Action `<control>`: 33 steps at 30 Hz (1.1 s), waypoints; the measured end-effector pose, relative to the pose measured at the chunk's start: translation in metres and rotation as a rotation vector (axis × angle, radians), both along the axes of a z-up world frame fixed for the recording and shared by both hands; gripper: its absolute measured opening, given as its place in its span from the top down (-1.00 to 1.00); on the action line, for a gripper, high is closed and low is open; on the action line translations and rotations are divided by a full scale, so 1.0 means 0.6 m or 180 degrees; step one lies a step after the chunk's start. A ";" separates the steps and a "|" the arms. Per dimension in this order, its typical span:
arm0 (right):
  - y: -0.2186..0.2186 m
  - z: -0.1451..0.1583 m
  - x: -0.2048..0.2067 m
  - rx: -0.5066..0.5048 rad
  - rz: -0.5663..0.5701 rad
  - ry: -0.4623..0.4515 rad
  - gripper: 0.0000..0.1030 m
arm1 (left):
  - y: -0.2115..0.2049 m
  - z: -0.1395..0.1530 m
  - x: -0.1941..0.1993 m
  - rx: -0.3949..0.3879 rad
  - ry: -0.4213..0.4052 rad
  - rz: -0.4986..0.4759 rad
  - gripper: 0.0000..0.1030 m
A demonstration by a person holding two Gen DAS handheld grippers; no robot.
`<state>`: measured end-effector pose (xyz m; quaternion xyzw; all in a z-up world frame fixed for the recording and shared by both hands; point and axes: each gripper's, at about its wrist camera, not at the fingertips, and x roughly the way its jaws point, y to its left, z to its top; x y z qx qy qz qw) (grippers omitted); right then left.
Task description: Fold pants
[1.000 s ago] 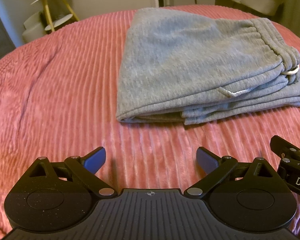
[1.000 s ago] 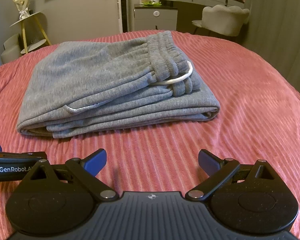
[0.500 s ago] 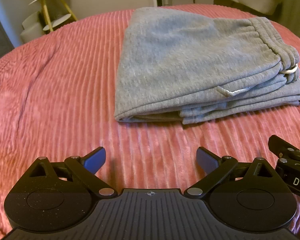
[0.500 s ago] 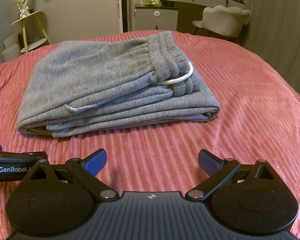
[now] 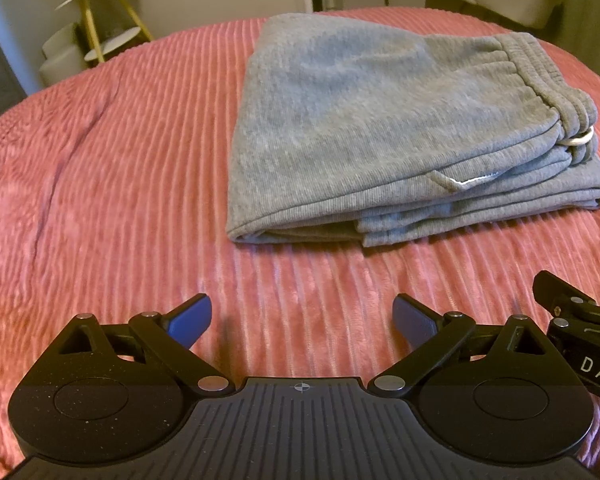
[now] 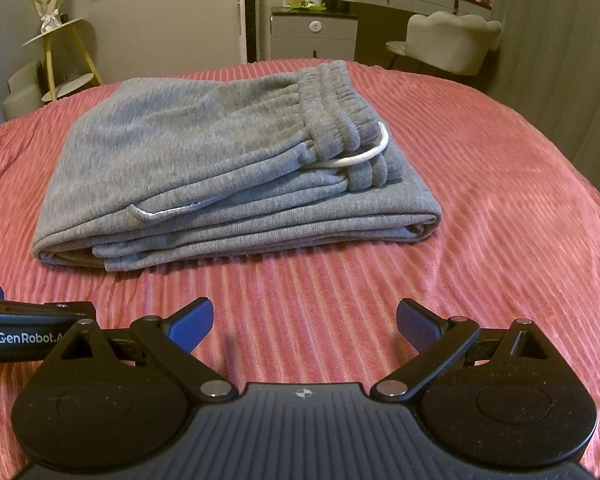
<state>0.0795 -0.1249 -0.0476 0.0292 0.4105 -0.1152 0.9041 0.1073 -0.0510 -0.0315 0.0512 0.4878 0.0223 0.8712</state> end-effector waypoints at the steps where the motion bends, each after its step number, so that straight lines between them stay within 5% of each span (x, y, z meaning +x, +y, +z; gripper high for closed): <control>1: 0.000 0.000 0.000 -0.0001 0.0003 0.0003 -0.91 | 0.000 0.000 0.000 0.0000 0.0000 -0.0002 -0.94; 33: 0.003 0.000 0.000 -0.0037 0.0038 0.0008 -0.91 | 0.001 -0.002 -0.001 -0.0006 0.0026 -0.0042 -0.94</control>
